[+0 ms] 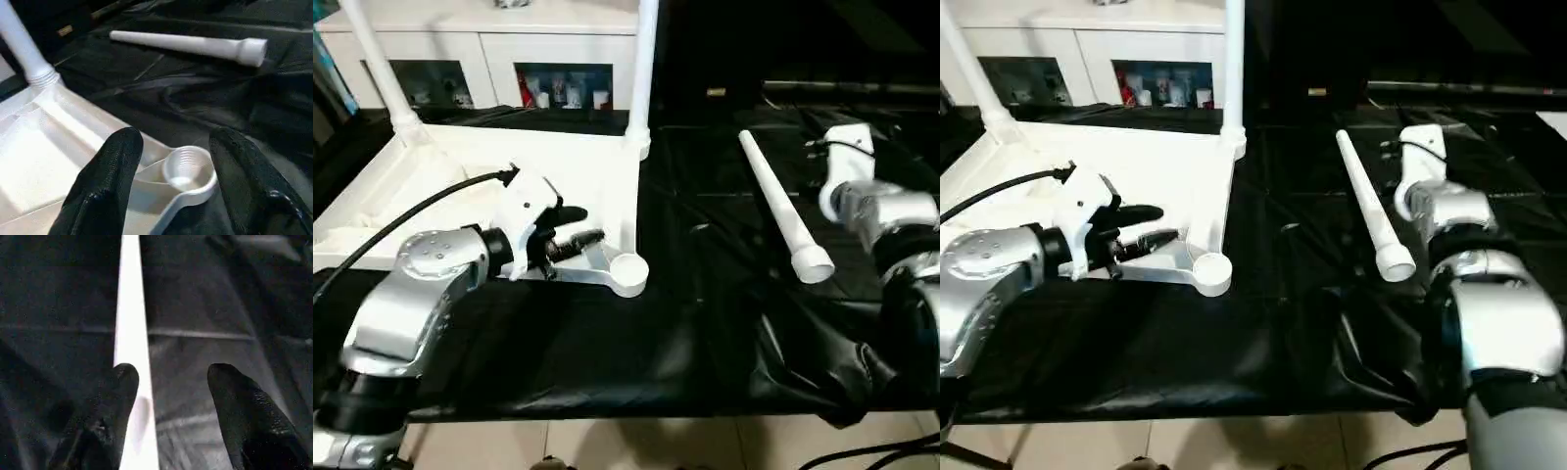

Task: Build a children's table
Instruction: Rotate table base

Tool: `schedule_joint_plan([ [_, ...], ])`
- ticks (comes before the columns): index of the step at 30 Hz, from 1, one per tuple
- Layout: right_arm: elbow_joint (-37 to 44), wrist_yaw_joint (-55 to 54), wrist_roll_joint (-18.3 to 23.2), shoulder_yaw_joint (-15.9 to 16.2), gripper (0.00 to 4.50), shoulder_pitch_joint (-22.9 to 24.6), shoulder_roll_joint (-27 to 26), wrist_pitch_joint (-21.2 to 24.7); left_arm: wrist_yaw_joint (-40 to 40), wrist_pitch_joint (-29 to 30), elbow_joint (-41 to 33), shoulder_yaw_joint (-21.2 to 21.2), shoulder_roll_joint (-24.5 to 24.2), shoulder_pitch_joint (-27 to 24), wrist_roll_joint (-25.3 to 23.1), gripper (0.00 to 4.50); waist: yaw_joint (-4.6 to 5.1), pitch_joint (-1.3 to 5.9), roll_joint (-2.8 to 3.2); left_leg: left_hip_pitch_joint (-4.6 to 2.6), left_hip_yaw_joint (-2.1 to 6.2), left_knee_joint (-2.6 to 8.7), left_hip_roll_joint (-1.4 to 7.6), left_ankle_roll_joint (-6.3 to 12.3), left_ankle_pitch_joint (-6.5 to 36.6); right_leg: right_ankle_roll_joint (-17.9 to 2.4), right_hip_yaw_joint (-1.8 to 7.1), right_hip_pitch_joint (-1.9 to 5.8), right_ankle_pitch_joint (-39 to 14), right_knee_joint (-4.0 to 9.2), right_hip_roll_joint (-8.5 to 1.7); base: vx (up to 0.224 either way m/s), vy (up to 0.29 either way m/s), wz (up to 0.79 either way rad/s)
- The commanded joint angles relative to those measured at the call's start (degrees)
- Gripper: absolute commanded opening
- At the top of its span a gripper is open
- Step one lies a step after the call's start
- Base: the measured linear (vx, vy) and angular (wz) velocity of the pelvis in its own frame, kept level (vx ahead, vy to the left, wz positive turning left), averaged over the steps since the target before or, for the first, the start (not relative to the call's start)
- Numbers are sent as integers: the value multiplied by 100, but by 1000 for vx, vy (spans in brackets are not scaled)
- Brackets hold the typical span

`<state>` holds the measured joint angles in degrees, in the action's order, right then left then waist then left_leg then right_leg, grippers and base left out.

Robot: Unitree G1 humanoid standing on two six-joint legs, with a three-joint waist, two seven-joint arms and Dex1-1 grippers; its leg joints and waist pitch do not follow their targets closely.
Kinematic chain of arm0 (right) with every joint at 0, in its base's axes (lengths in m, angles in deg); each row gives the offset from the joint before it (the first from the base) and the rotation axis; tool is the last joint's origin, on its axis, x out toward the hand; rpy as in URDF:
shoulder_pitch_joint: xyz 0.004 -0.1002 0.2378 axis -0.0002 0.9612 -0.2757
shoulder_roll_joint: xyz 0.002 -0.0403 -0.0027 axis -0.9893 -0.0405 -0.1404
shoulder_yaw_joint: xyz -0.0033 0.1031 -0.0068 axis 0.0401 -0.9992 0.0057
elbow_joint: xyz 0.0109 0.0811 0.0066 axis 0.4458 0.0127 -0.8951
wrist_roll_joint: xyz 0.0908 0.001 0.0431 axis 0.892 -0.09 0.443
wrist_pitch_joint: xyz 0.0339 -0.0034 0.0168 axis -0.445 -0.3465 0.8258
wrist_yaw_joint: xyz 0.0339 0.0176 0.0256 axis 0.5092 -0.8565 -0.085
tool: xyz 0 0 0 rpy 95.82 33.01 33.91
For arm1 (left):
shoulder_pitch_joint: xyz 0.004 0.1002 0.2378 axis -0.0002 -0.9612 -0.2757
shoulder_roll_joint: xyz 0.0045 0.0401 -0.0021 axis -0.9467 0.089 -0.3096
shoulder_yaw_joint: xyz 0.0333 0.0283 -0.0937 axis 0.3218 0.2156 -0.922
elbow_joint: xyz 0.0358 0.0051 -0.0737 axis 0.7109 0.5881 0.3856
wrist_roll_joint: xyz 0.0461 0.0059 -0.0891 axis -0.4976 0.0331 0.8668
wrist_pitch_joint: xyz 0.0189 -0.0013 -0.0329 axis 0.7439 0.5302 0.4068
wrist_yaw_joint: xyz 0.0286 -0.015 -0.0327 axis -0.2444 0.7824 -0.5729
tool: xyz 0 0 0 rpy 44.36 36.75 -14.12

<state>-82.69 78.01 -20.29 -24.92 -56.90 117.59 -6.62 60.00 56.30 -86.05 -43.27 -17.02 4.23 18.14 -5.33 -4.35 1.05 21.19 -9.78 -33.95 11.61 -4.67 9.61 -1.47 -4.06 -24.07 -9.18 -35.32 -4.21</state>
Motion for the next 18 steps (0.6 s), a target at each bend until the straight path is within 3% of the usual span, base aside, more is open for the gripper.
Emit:
schedule_joint_plan([
  [1,-111,296,74,-127,290,-136,45,241,80,179,-237,67,-113,-43,104,300,-30,462,38,-12,-4,297,39,-107,1618,-1213,183,344,-1436,356,-261,0,0,0],
  [3,-159,575,102,-131,295,-139,41,380,104,303,-381,92,-169,-85,172,304,-37,462,59,-11,-6,288,39,-60,1644,-1226,177,342,-1501,359,-258,0,0,0],
  [4,-175,642,45,-74,324,-128,47,406,93,359,-458,91,-185,-110,194,336,-37,462,64,-2,-2,287,48,-51,1637,-1258,178,346,-1497,360,-267,0,0,0],
  [6,-214,620,-98,34,333,-102,54,422,102,488,-592,84,-234,-152,258,344,-46,463,78,-2,-4,280,42,-45,1614,-1268,173,339,-1554,366,-269,0,0,0],
  [7,-227,596,-141,65,333,-94,54,433,120,529,-626,83,-252,-165,283,342,-49,460,74,1,-4,276,40,-48,1606,-1263,174,333,-1609,372,-270,0,0,0],
  [9,-251,606,-165,63,338,-90,47,415,146,686,-870,57,-353,-279,362,360,-55,457,122,-2,8,279,45,-72,1680,-1236,169,330,-1694,369,-275,0,0,0],
  [10,-255,584,-173,60,340,-95,46,415,155,736,-944,47,-384,-311,386,385,-49,455,112,-1,6,278,39,-75,1701,-1209,165,326,-1751,378,-269,0,0,0],
  [15,-280,641,-335,191,340,-139,50,526,231,998,-1182,-24,-565,-373,543,410,-69,445,134,-17,9,278,36,-102,1829,-1181,161,301,-1853,386,-256,0,0,0],
  [18,-296,695,-409,256,340,-163,57,614,278,1134,-1313,-55,-661,-412,645,431,-60,382,155,-15,17,297,35,-118,1951,-1118,165,275,-1983,401,-254,0,0,0],
])
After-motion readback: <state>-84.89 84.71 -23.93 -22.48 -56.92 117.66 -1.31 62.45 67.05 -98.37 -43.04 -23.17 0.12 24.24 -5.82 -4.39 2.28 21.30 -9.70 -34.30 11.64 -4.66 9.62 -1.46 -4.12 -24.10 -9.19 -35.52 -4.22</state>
